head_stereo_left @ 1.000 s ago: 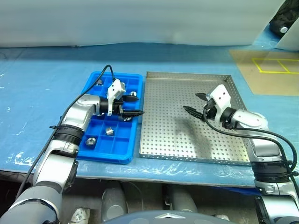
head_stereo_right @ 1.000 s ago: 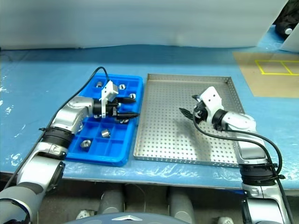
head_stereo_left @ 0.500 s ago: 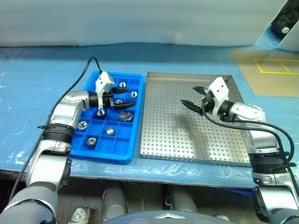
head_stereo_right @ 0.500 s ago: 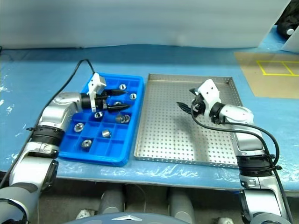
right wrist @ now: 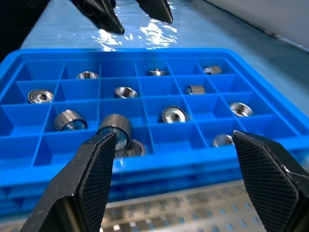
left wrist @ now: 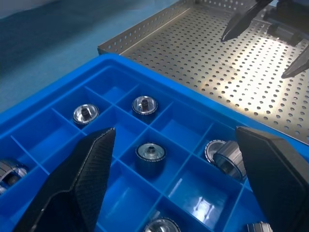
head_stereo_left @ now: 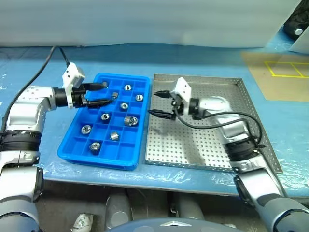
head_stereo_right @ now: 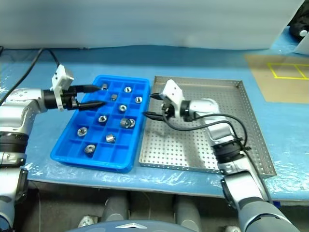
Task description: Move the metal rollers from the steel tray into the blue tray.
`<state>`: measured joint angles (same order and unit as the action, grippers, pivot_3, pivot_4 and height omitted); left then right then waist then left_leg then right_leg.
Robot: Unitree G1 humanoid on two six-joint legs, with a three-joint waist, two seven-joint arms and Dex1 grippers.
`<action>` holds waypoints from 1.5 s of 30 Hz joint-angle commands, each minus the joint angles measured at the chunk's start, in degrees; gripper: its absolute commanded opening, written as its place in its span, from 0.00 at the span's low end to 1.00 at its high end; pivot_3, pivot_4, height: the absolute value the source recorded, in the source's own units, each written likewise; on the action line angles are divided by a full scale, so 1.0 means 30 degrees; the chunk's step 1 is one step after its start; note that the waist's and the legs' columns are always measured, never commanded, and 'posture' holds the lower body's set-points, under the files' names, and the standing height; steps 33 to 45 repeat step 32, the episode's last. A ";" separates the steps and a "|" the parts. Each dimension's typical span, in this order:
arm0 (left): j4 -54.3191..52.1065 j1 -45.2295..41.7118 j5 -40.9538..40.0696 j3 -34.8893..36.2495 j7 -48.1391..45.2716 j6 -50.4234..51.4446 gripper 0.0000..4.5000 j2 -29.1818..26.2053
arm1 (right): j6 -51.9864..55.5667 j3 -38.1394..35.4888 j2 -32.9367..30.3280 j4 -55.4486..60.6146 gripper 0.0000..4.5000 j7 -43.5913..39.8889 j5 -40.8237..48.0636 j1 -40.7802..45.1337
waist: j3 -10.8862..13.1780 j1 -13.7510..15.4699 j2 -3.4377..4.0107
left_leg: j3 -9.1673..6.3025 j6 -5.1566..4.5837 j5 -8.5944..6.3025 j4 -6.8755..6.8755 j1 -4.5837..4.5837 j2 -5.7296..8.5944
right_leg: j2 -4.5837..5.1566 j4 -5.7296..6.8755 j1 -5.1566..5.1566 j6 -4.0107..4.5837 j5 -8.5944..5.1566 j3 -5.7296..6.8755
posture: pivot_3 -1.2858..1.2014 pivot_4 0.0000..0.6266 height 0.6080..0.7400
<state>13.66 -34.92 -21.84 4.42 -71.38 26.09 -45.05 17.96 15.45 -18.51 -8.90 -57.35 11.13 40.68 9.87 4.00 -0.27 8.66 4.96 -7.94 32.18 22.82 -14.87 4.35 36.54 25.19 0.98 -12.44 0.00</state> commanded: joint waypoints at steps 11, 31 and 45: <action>-0.5467 0.3079 -0.2528 0.2295 0.1343 0.3714 0.93 -0.2096 | -0.1122 0.0343 0.0427 0.0190 0.87 -0.1138 0.0186 -0.0102 | 0.0002 0.0629 -0.0005 | -0.0037 0.0003 0.0000 0.0012 0.0058 0.0001 | 0.0011 0.0008 0.0018 0.0009 -0.0007 0.0037 | 0.55 0.24 1.00; -0.3566 0.0663 -0.1846 0.0418 0.0058 0.3307 0.93 -0.2667 | -0.1007 -0.0304 0.0134 0.1308 0.87 0.0308 0.0231 -0.1376 | 0.0001 0.0476 -0.0006 | -0.0035 0.0051 0.0029 0.0008 0.0011 -0.0001 | -0.0007 0.0032 0.0017 0.0008 -0.0007 0.0010 | 0.51 0.24 1.00; -0.3516 0.0618 -0.1821 0.0385 0.0018 0.3284 0.93 -0.2662 | -0.0987 -0.0300 0.0149 0.1343 0.87 0.0348 0.0235 -0.1395 | 0.0001 0.0476 -0.0006 | -0.0035 0.0051 0.0029 0.0008 0.0011 -0.0001 | -0.0007 0.0032 0.0017 0.0008 -0.0007 0.0010 | 0.51 0.24 1.00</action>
